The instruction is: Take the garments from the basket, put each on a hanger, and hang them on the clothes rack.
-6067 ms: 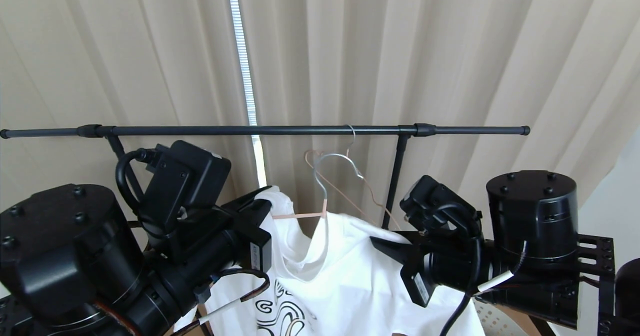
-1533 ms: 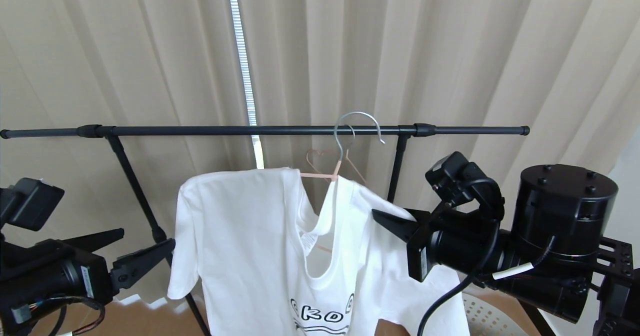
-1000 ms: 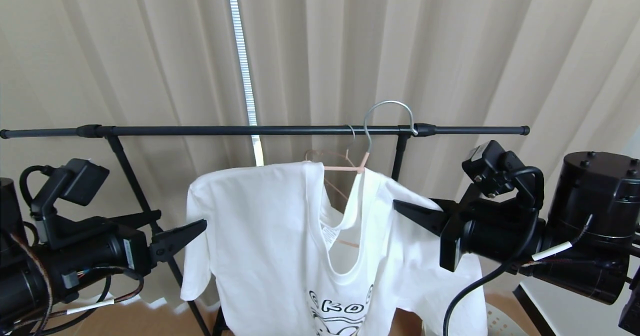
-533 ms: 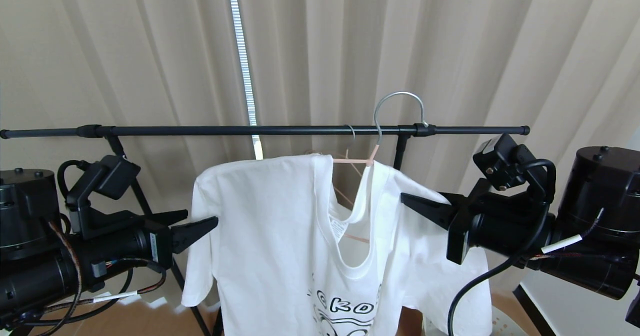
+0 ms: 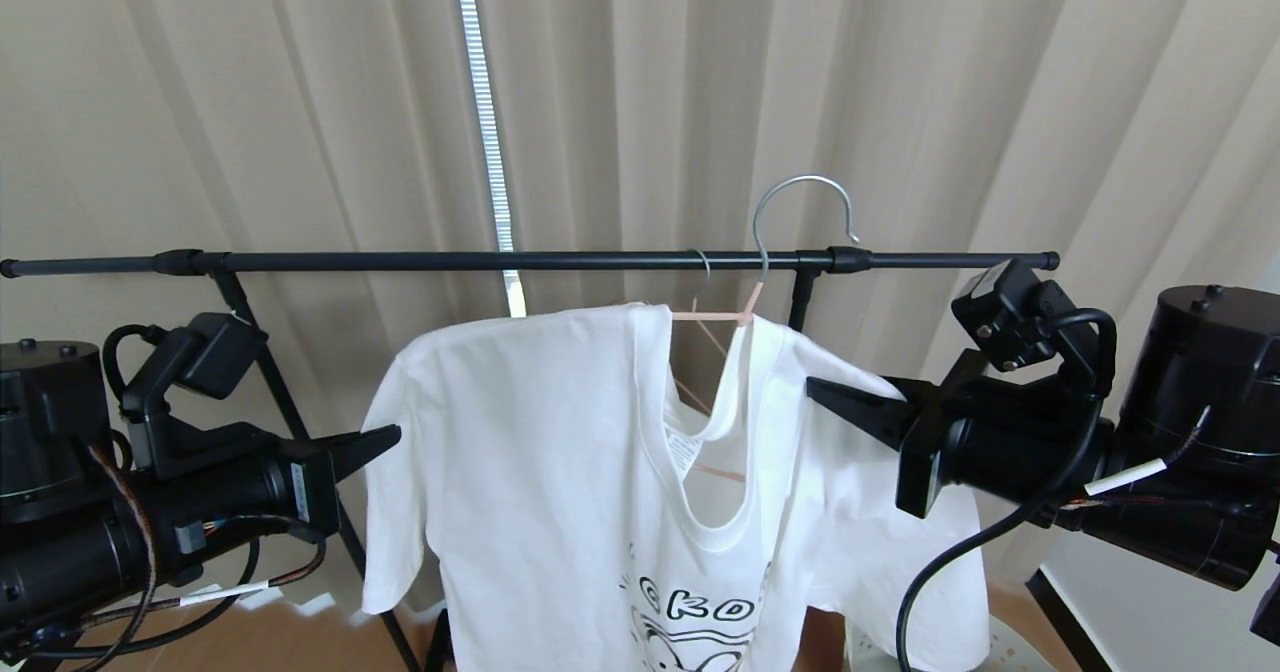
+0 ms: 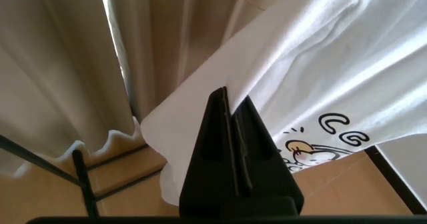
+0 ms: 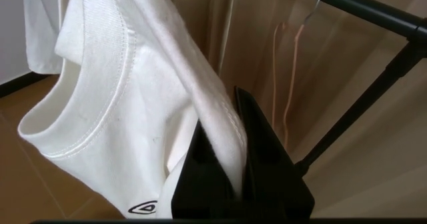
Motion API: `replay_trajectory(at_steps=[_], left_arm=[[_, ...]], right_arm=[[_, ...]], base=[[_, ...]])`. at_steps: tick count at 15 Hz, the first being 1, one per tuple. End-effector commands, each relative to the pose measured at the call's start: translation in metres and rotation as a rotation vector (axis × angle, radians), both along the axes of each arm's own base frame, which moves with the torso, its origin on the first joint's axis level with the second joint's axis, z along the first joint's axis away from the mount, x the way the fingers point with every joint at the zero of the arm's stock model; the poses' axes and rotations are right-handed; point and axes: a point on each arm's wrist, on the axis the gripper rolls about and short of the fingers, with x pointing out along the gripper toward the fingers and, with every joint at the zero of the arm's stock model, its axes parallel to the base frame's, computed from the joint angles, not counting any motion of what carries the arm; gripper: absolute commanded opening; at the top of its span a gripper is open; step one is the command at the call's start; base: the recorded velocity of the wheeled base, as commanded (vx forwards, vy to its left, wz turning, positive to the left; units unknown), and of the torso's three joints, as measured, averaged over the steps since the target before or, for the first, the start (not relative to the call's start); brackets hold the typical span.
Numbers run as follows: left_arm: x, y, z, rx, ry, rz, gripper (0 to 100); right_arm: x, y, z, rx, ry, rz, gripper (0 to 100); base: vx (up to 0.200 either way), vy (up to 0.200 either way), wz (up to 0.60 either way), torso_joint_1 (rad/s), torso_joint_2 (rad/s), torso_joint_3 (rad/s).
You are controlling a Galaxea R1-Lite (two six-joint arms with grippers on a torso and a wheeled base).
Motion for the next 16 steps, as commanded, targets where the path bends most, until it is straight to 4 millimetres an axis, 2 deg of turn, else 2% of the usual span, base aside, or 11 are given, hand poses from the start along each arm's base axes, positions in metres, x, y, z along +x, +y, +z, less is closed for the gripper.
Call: replay_trajectory(at_steps=[1, 6, 16], left_arm=[[-0.001, 0.003, 0.001, -0.002, -0.007, 0.012, 0], [-0.006, 0.014, -0.002, -0.002, 0.001, 0.063, 0], [-0.013, 0.016, -0.005, -0.002, 0.004, 0.073, 0]], right_arm=[[0.0, 0.0, 0.0, 0.0, -0.001, -0.001, 0], [-0.001, -0.001, 0.003, 0.007, -0.01, -0.001, 0], [0.001, -0.007, 0.009, 0.019, -0.027, -0.023, 0]], base=[[0.0, 0.0, 0.0, 0.0, 0.0, 0.0], [0.0, 0.0, 0.0, 0.0, 0.0, 0.0], [0.0, 0.0, 0.0, 0.0, 0.0, 0.0]])
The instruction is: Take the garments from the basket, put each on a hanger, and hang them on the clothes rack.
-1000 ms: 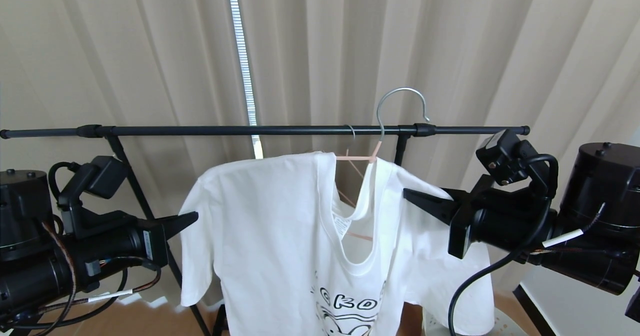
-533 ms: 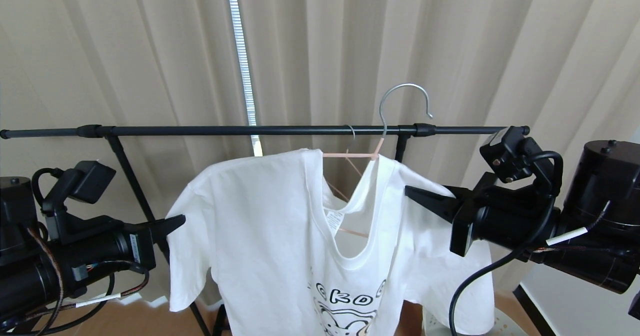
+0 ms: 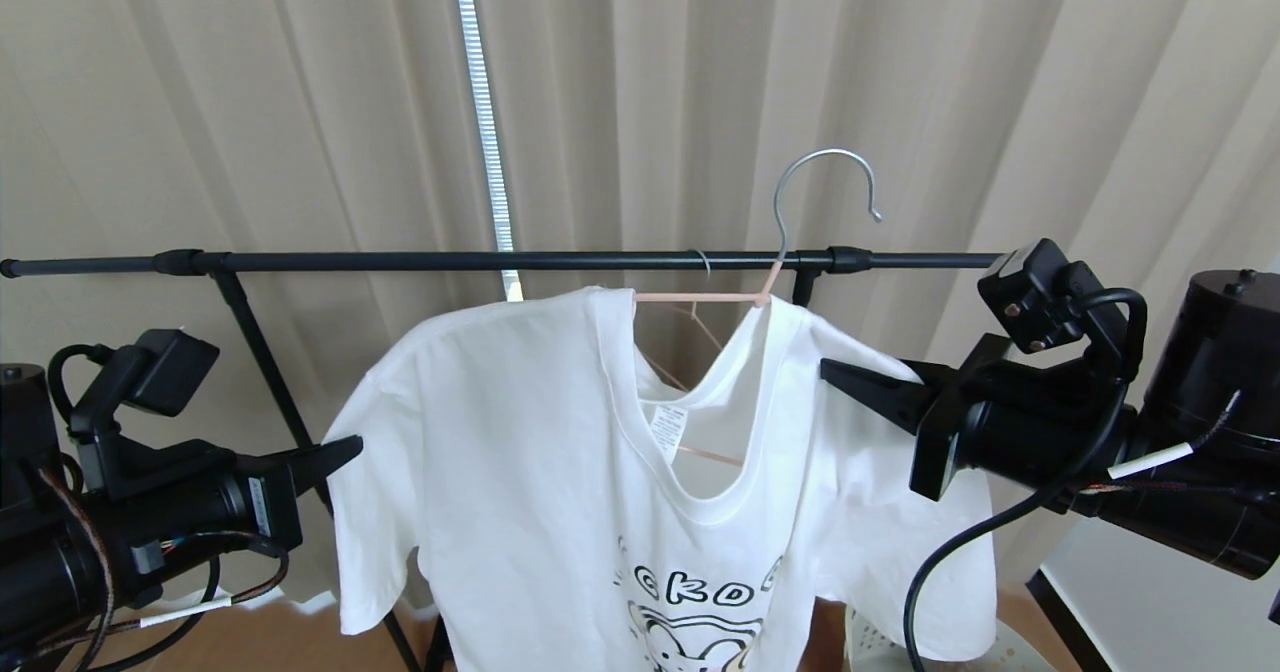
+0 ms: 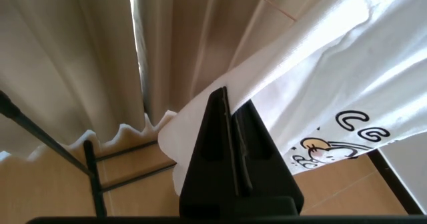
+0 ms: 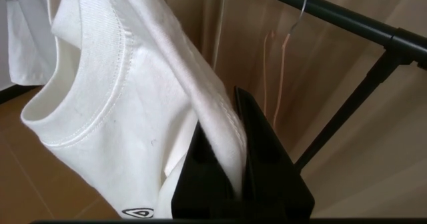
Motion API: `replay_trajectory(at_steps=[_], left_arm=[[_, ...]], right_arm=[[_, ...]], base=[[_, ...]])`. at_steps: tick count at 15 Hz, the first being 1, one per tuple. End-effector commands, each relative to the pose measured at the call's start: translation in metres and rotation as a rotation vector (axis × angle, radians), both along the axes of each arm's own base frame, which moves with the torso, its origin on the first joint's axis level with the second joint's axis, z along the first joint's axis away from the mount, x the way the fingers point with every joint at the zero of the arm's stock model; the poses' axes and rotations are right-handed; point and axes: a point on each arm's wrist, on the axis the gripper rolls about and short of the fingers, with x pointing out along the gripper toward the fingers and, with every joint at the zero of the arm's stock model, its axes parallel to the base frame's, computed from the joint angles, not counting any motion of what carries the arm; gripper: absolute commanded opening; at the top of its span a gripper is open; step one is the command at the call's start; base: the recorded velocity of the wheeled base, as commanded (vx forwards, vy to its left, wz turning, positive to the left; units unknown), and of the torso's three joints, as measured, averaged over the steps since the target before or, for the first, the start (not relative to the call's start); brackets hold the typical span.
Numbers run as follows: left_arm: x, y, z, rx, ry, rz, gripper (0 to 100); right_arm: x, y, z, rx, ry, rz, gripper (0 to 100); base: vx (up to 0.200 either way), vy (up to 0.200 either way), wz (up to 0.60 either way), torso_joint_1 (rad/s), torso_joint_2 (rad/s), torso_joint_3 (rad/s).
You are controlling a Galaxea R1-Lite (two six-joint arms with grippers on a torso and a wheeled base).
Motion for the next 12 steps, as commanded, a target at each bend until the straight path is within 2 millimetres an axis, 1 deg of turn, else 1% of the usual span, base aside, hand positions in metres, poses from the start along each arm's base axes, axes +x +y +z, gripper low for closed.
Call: replay_trajectory(at_steps=[1, 12], left_arm=[[-0.0015, 0.0011, -0.0011, 0.0, 0.003, 0.005, 0], [-0.003, 0.0027, -0.0045, -0.003, -0.02, 0.011, 0]], right_arm=[[0.0004, -0.0006, 0.0003, 0.0, -0.002, -0.003, 0], [0.0019, -0.0001, 0.0008, 0.001, -0.003, -0.004, 0]], base=[[0.0, 0.0, 0.0, 0.0, 0.0, 0.0], [0.0, 0.0, 0.0, 0.0, 0.0, 0.0]])
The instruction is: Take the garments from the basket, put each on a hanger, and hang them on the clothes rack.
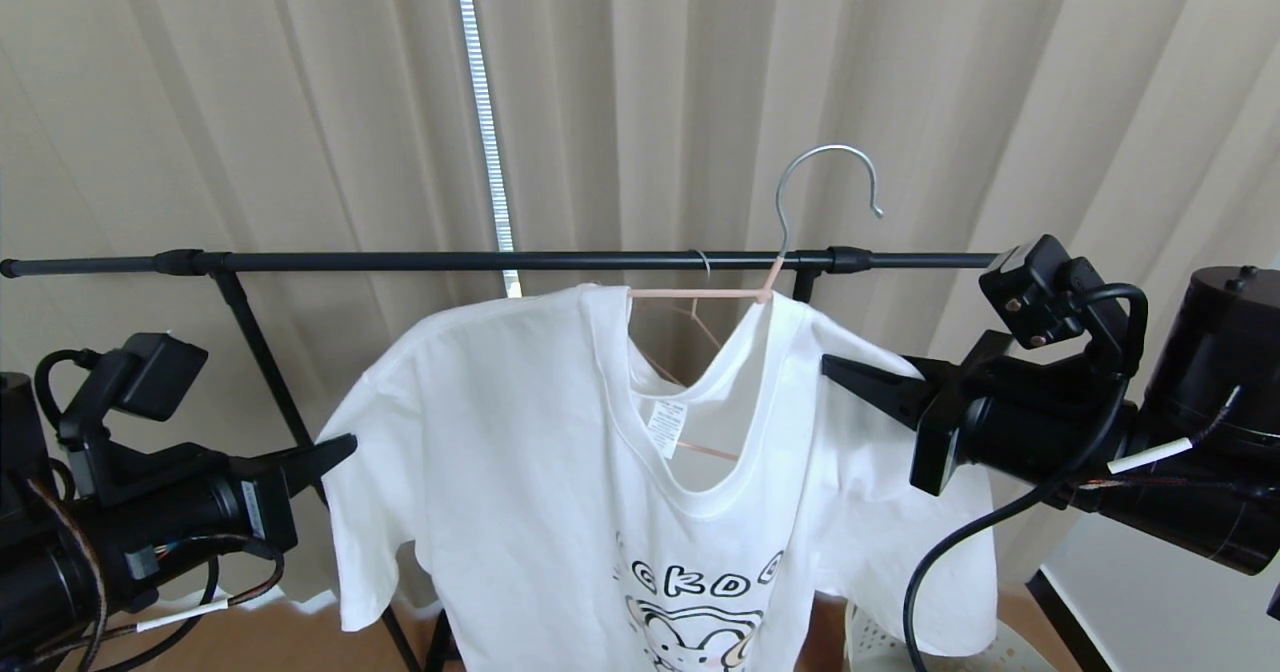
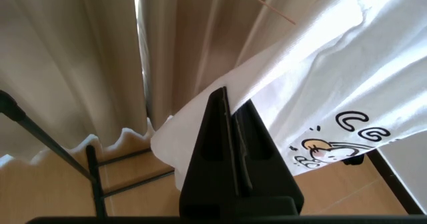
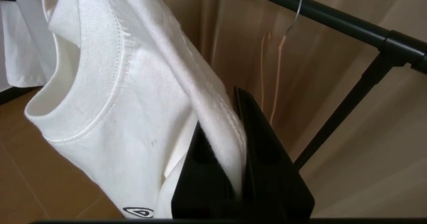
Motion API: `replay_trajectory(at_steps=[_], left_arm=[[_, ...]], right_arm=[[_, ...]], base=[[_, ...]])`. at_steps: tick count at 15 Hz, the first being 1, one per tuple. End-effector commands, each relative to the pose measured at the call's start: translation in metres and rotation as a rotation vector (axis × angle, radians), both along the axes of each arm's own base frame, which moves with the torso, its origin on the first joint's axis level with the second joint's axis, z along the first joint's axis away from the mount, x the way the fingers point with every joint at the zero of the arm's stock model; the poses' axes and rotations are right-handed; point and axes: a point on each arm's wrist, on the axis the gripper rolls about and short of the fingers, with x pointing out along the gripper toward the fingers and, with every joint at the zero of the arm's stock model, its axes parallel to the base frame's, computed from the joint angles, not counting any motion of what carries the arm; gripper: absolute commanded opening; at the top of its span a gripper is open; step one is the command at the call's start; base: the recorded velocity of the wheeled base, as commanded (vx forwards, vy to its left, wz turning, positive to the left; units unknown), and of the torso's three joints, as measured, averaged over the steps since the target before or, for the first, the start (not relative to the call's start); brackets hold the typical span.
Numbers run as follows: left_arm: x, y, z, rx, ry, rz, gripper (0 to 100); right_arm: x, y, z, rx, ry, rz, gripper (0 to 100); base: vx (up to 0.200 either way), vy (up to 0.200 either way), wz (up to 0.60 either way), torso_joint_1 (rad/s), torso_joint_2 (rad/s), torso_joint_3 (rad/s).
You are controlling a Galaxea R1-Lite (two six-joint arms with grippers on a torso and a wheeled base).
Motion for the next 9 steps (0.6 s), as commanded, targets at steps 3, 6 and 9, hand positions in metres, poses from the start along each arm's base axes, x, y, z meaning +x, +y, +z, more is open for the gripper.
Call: replay_trajectory(at_steps=[3, 6, 9], left_arm=[[-0.0038, 0.0004, -0.0042, 0.001, 0.011, 0.0, 0], [-0.0074, 0.0005, -0.0082, -0.003, -0.025, -0.003, 0], [-0.0103, 0.0002, -0.0085, -0.007, -0.041, -0.007, 100]], right_arm=[[0.0007, 0.0002, -0.0002, -0.001, 0.001, 0.0, 0], [0.0004, 0.0, 0.0002, 0.0, -0.001, 0.0, 0], [0.0002, -0.0001, 0.0005, 0.001, -0.002, 0.0, 0]], base=[[0.0, 0.0, 0.0, 0.0, 0.0, 0.0], [0.0, 0.0, 0.0, 0.0, 0.0, 0.0], [0.0, 0.0, 0.0, 0.0, 0.0, 0.0]])
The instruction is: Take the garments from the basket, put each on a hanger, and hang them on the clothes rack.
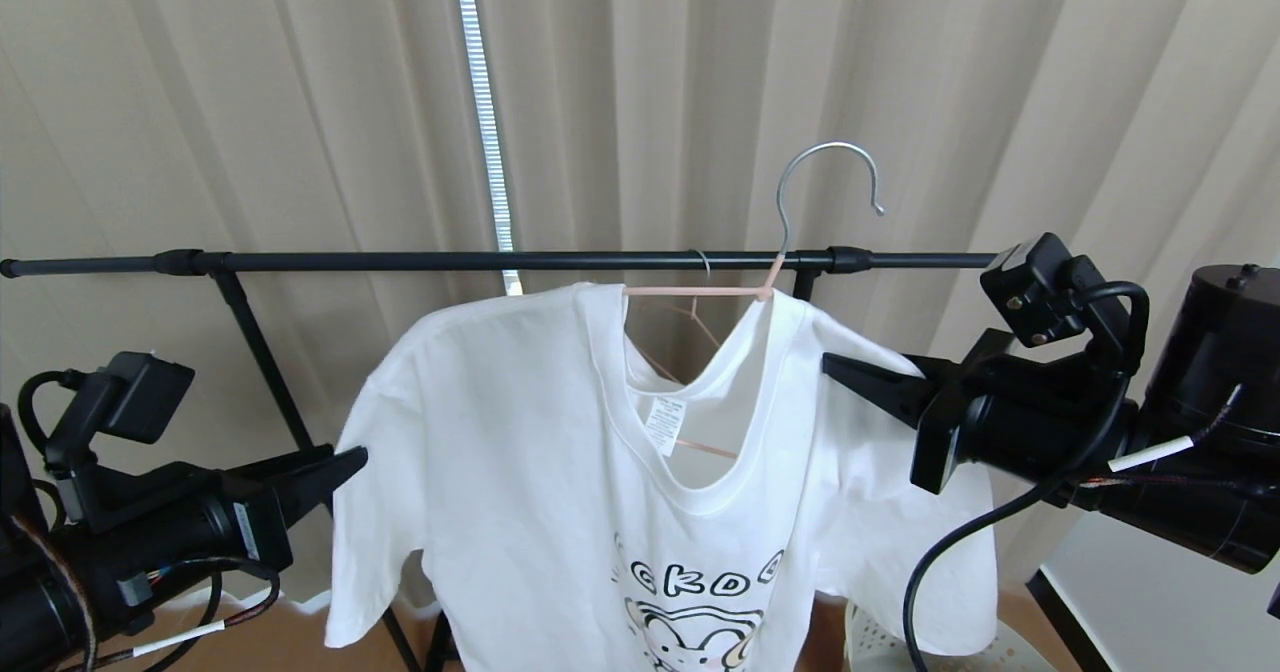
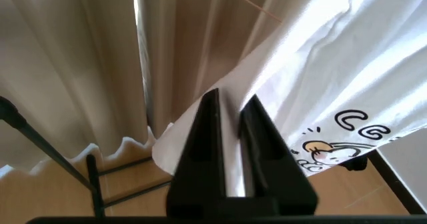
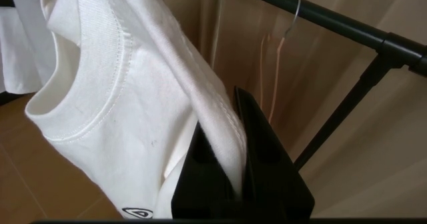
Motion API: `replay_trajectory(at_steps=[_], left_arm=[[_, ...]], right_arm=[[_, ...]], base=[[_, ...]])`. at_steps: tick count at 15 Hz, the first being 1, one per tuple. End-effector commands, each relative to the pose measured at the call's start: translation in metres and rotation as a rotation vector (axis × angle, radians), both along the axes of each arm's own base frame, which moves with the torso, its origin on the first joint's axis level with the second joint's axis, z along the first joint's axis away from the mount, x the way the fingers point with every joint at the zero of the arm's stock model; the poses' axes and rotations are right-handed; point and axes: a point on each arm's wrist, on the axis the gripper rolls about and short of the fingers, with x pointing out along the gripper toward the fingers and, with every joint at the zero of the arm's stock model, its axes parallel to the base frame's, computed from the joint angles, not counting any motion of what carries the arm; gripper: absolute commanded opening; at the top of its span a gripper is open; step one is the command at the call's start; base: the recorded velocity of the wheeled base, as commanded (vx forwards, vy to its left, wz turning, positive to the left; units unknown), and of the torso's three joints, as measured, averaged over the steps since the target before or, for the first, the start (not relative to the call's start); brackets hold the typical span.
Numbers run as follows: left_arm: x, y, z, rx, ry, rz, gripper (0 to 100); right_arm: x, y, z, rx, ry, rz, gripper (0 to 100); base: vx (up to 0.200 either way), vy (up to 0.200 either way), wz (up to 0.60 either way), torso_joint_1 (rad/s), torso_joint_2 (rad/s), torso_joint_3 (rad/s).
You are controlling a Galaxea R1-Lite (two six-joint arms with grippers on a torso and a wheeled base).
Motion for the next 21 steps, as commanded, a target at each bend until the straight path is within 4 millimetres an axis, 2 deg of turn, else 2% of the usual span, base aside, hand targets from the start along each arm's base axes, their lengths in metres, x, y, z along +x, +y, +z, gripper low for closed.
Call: replay_trajectory(at_steps=[1, 6, 8, 11, 12, 14, 18, 21], left_arm=[[-0.003, 0.0, 0.0, -0.002, -0.003, -0.006, 100], [-0.017, -0.002, 0.017, -0.041, -0.086, -0.02, 100], [-0.025, -0.008, 0.036, -0.066, -0.146, -0.065, 100], [-0.026, -0.016, 0.065, -0.06, -0.084, -0.109, 100], [-0.026, -0.022, 0.082, -0.055, -0.049, -0.144, 100], [-0.023, -0.031, 0.097, -0.06, -0.077, -0.191, 100], [-0.015, -0.05, 0.109, -0.03, -0.03, -0.275, 100], [-0.004, -0.065, 0.119, 0.12, 0.033, -0.322, 100]], right_arm=[[-0.001, 0.0, -0.001, -0.002, 0.003, 0.002, 0], [-0.001, 0.0, -0.003, -0.007, 0.012, 0.002, 0], [0.0, 0.001, -0.006, -0.015, 0.019, 0.003, 0], [-0.001, 0.001, -0.011, -0.03, 0.033, 0.016, 0], [-0.002, 0.001, -0.014, -0.041, 0.033, 0.045, 0], [-0.002, 0.002, -0.018, -0.062, 0.038, 0.056, 0], [-0.002, 0.003, -0.023, -0.082, 0.039, 0.08, 0], [-0.004, 0.003, -0.025, -0.084, 0.047, 0.092, 0]], base=[[0.0, 0.0, 0.0, 0.0, 0.0, 0.0], [0.0, 0.0, 0.0, 0.0, 0.0, 0.0], [0.0, 0.0, 0.0, 0.0, 0.0, 0.0], [0.0, 0.0, 0.0, 0.0, 0.0, 0.0], [0.0, 0.0, 0.0, 0.0, 0.0, 0.0], [0.0, 0.0, 0.0, 0.0, 0.0, 0.0], [0.0, 0.0, 0.0, 0.0, 0.0, 0.0], [0.0, 0.0, 0.0, 0.0, 0.0, 0.0]])
